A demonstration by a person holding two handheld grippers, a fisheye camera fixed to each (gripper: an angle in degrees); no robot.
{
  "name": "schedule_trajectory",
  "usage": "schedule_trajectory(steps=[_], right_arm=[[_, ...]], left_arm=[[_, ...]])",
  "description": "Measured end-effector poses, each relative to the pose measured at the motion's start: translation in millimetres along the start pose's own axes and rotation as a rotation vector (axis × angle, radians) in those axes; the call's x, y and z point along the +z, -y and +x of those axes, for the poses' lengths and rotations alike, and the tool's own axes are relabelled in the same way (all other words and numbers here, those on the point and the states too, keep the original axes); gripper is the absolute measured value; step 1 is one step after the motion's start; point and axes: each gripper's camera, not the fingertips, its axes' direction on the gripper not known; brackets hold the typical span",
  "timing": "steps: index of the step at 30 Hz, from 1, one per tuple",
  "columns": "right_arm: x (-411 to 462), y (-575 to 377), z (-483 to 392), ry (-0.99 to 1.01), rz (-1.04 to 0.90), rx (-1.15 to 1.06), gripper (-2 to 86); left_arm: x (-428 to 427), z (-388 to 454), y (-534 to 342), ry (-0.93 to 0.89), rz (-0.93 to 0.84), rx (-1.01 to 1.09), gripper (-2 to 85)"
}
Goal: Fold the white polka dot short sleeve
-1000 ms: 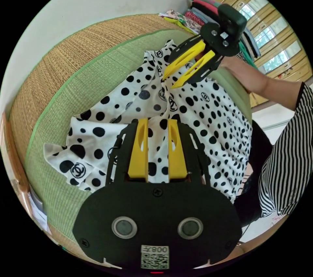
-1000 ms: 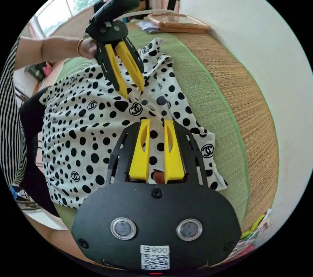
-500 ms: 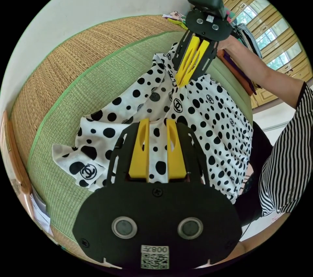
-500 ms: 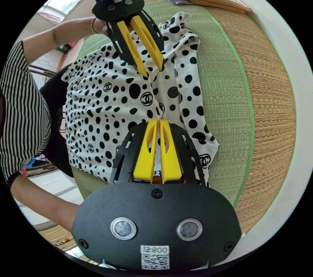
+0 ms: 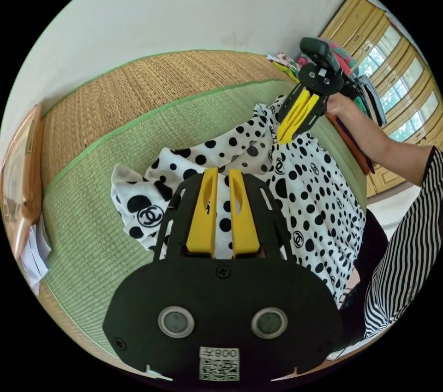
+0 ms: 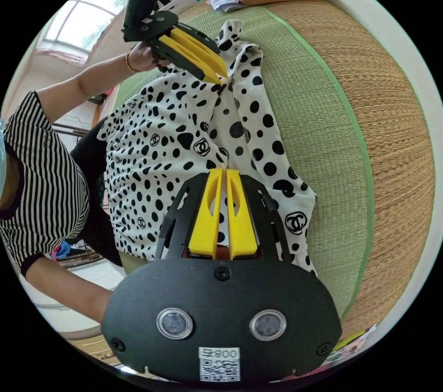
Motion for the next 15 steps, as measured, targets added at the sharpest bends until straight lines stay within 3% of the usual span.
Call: schedule_trajectory(steps=[6, 10, 15], right_arm=[[-25.9, -76.3, -12.7, -0.189, 0.360, 0.270, 0.2], [-2.7, -105.4, -5.9, -0.350, 0.321, 0.465, 0.2], [-0.2, -121.3, -11.0, -0.356, 0.364, 0.484, 0.1]], left_arm=[[-7.7, -11.2, -15.2, 0.086, 0.004, -0.123, 2.5], [-11.1, -10.5, -16.1, 0.169, 0.008, -0.126, 1.0], [-19.2, -8.5, -13.5, 0.250, 0.014, -0.170, 0.4]])
